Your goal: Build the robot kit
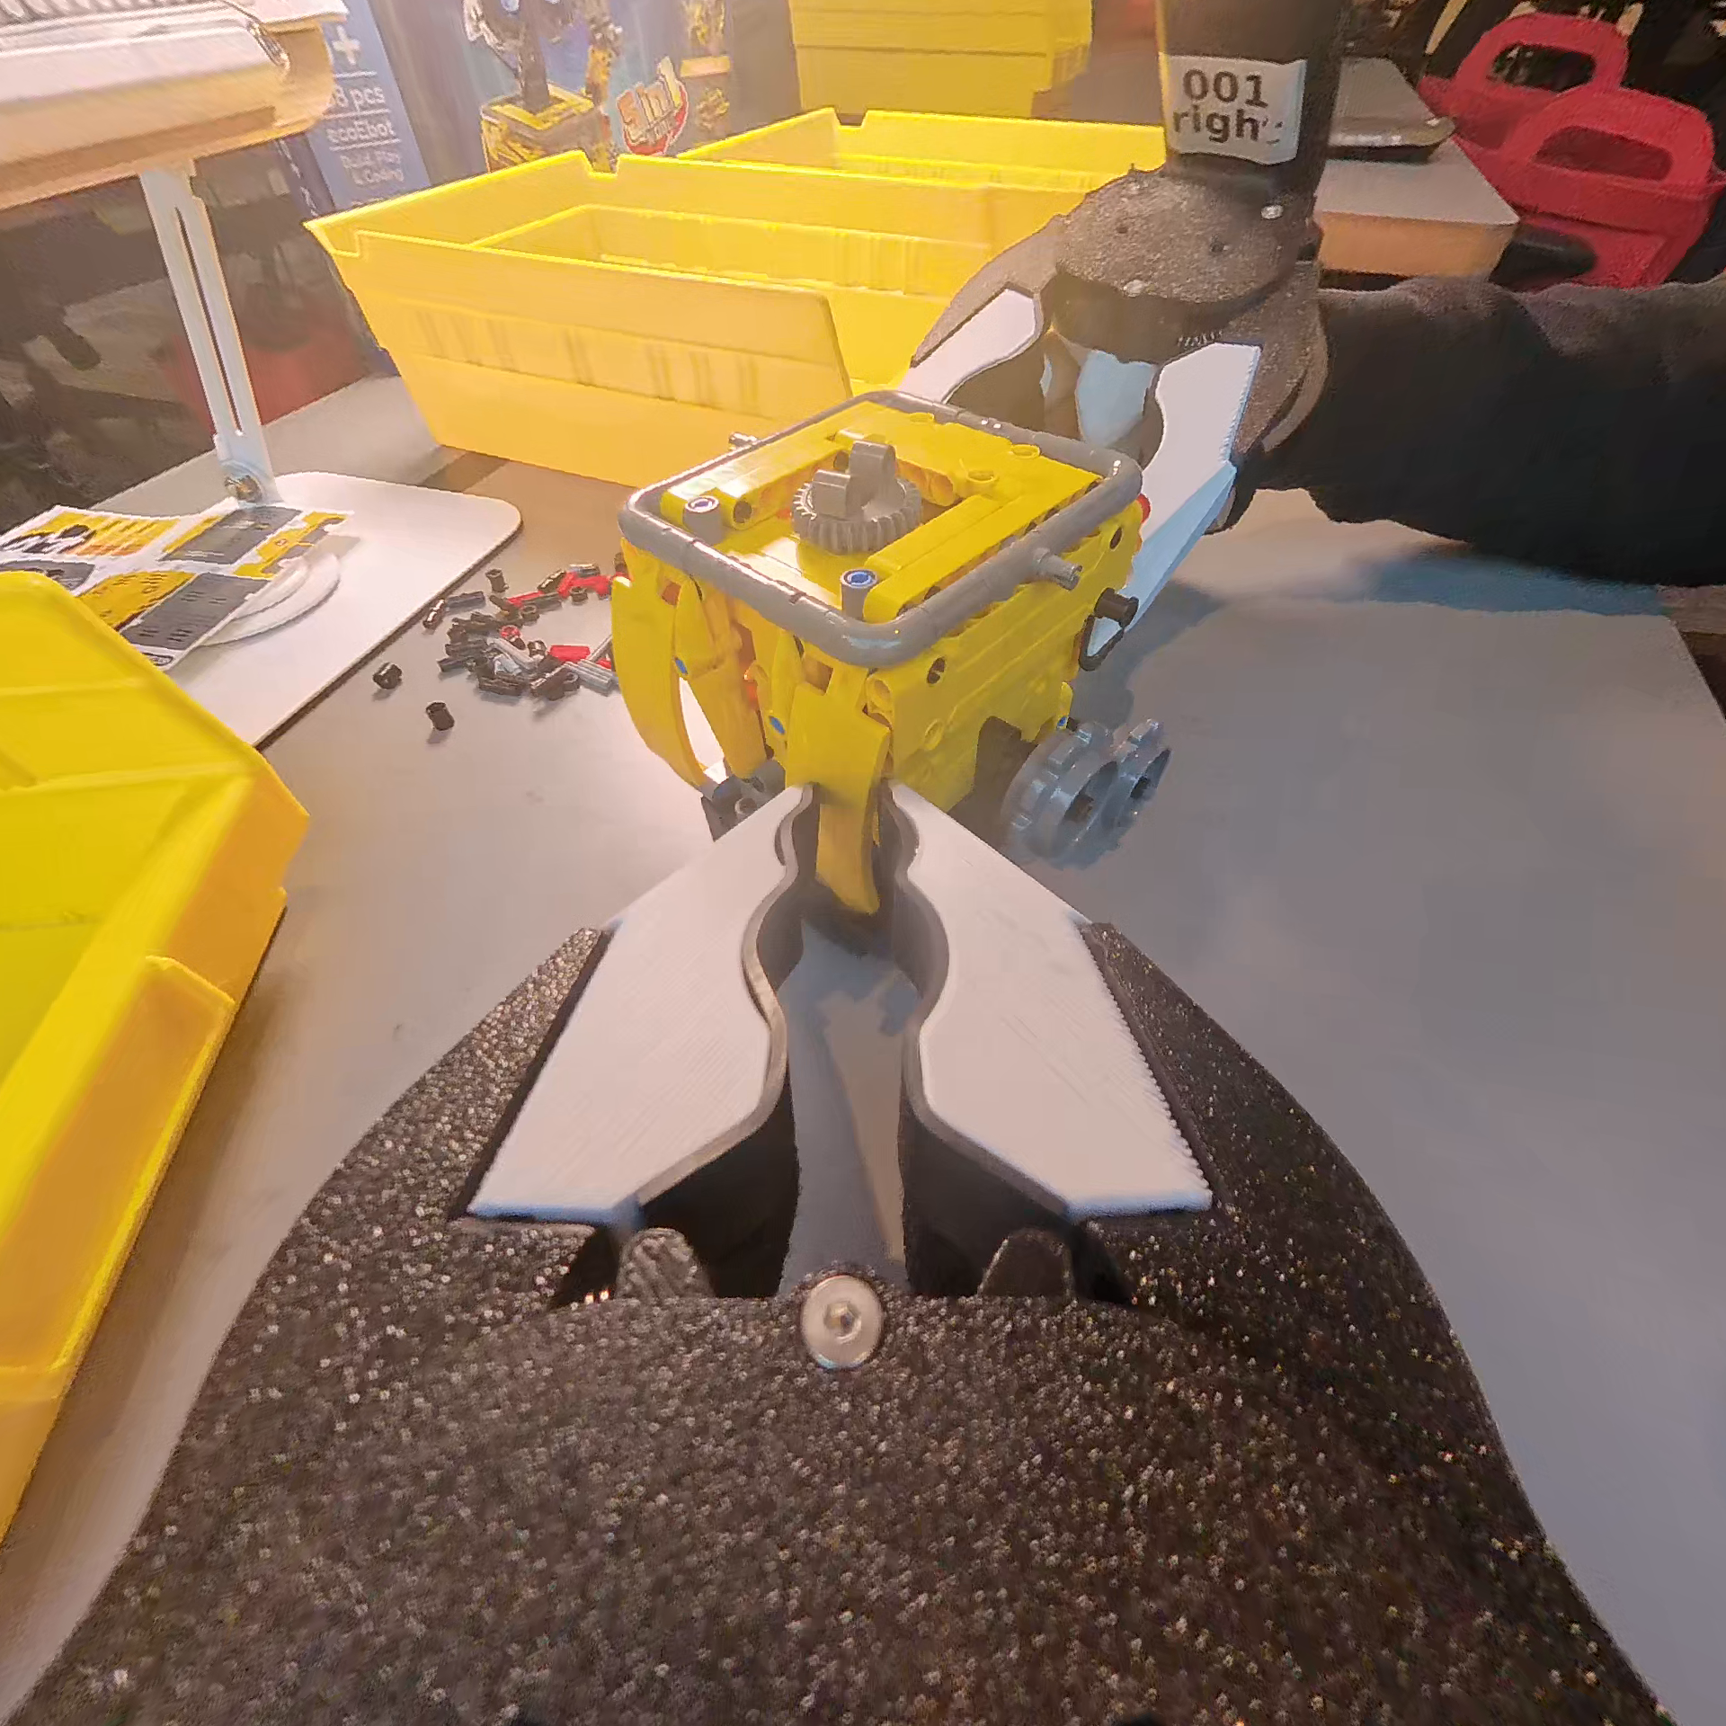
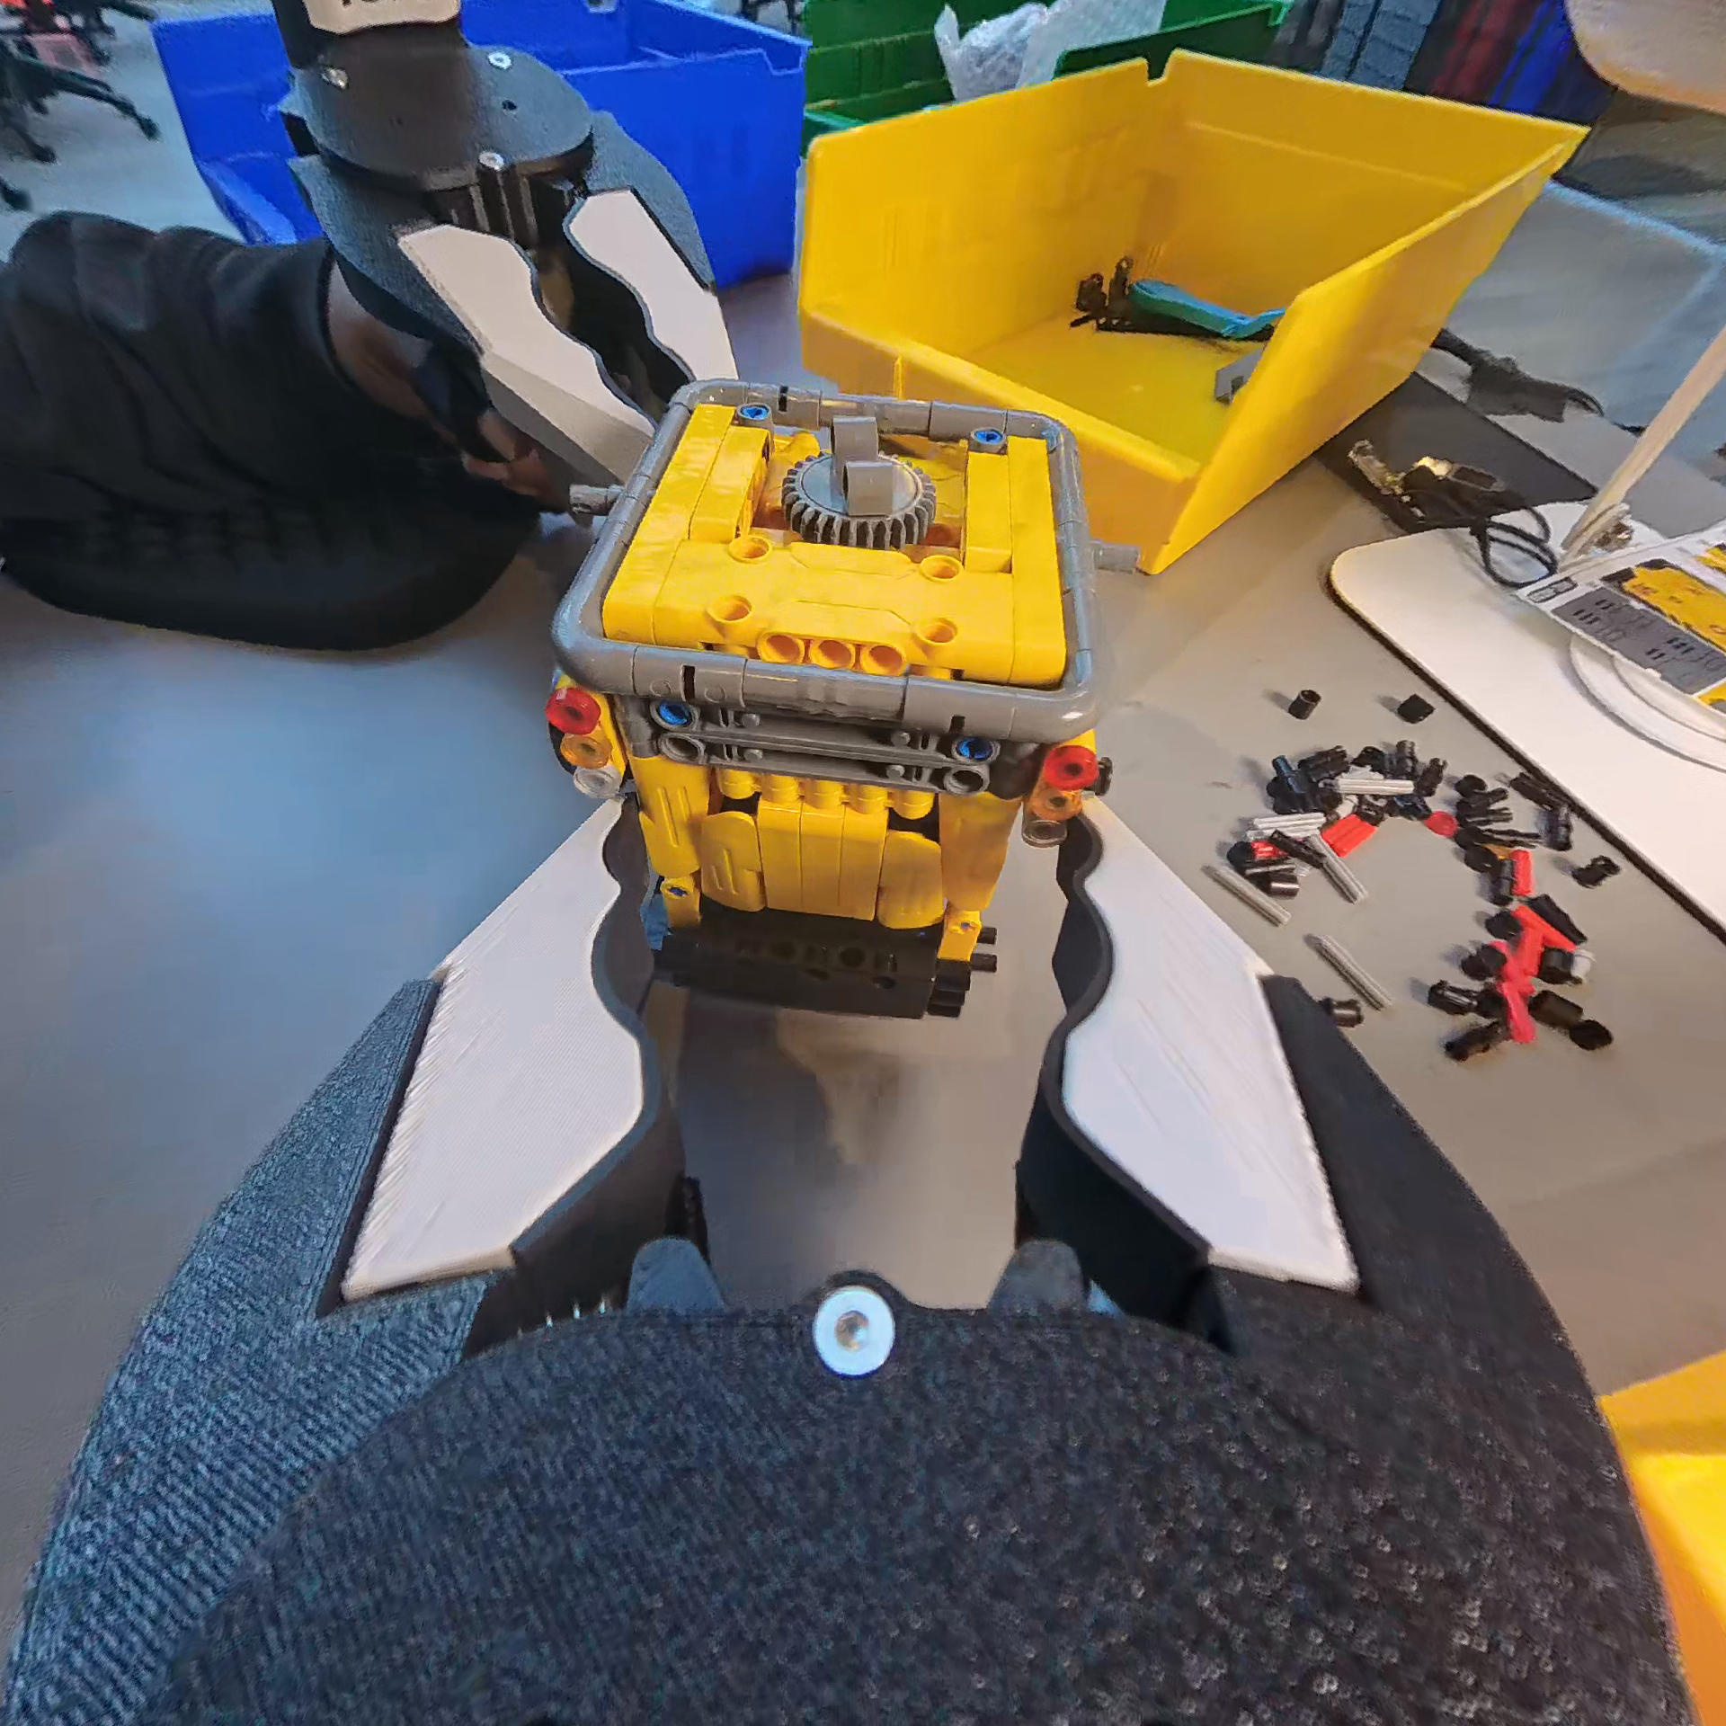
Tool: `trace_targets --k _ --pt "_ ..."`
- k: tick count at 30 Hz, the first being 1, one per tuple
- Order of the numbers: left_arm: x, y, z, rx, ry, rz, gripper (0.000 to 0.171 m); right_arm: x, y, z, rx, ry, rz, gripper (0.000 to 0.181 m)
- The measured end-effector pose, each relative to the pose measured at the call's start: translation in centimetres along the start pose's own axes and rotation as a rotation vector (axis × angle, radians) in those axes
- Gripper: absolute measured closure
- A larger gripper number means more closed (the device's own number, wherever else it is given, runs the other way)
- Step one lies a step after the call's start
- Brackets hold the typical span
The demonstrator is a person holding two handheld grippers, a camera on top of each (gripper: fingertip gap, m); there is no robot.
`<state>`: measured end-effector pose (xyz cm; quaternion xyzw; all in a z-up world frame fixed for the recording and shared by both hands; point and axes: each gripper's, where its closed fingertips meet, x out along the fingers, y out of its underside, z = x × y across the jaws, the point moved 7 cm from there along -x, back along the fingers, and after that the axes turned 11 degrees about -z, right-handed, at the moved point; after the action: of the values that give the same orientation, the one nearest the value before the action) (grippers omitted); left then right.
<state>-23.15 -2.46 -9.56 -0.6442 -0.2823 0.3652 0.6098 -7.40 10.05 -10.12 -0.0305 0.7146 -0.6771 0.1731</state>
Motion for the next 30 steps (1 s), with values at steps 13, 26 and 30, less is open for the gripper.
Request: trace_targets --k 13,26,30 --pt "0.04 -0.1 -0.17 0.057 -0.016 0.009 0.164 -0.46 0.51 -0.59 -0.03 0.055 -0.047 0.094" --pt "-0.26 -0.46 0.15 0.099 -0.031 -0.071 0.153 -0.46 0.55 -0.79 -0.028 0.038 -0.062 0.095" --pt "-0.27 -0.42 0.22 0.106 -0.034 -0.075 0.151 -0.48 0.54 -0.8 -0.028 0.037 -0.062 0.095"
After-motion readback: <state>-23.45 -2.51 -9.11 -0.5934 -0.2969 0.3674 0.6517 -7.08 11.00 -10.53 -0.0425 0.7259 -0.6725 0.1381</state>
